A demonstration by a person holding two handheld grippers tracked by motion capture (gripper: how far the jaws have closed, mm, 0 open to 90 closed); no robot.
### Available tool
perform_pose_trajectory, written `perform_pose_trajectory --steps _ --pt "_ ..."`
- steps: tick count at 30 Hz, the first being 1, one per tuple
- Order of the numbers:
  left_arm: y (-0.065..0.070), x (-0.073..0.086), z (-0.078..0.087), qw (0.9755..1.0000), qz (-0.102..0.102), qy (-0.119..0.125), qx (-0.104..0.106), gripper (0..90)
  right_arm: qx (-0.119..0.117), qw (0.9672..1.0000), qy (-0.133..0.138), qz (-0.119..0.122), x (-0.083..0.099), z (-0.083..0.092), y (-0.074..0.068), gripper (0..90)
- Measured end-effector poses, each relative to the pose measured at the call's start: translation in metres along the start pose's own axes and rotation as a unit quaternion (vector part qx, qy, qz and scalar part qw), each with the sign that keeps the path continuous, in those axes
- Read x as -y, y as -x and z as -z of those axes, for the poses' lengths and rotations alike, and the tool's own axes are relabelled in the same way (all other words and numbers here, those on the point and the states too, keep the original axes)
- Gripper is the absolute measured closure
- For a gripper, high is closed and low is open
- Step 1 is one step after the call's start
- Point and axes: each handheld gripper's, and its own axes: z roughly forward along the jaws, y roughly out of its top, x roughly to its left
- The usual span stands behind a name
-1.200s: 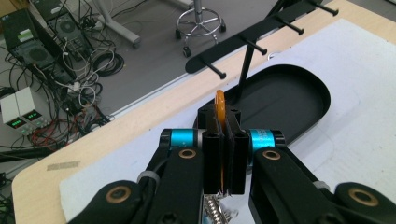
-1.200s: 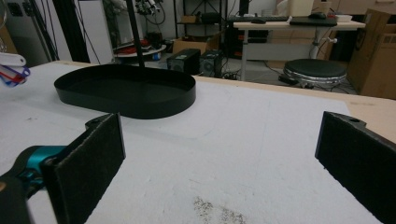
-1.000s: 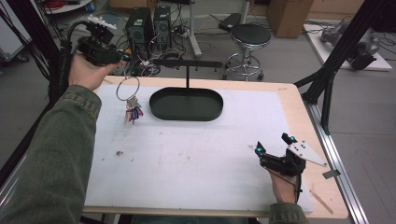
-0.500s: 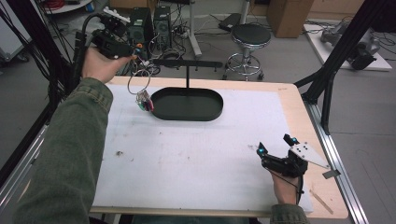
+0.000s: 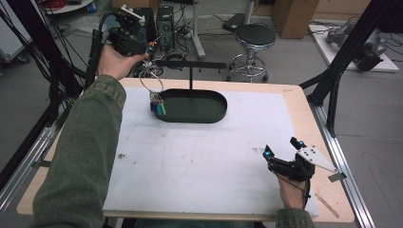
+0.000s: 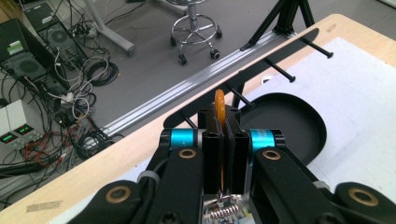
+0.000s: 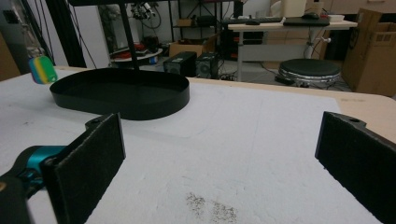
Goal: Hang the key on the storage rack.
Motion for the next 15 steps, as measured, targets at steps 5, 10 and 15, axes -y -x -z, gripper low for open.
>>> perform_pose_trajectory --steps 5,10,15 --pt "-0.002 -0.002 -0.008 1.0 0.004 0.001 -0.006 87.6 0.002 1.0 0.001 -0.002 0.001 0.001 0.002 0.4" --pt "-0.003 -0.006 -0.015 0.9999 0.01 0.0 -0.007 87.6 0.003 1.0 -0.002 -0.003 0.001 0.001 0.003 0.4" --pt "-0.002 -0.011 -0.021 0.9998 0.013 0.011 -0.004 87.6 0.002 1.0 -0.001 -0.001 0.001 0.001 0.003 0.4"
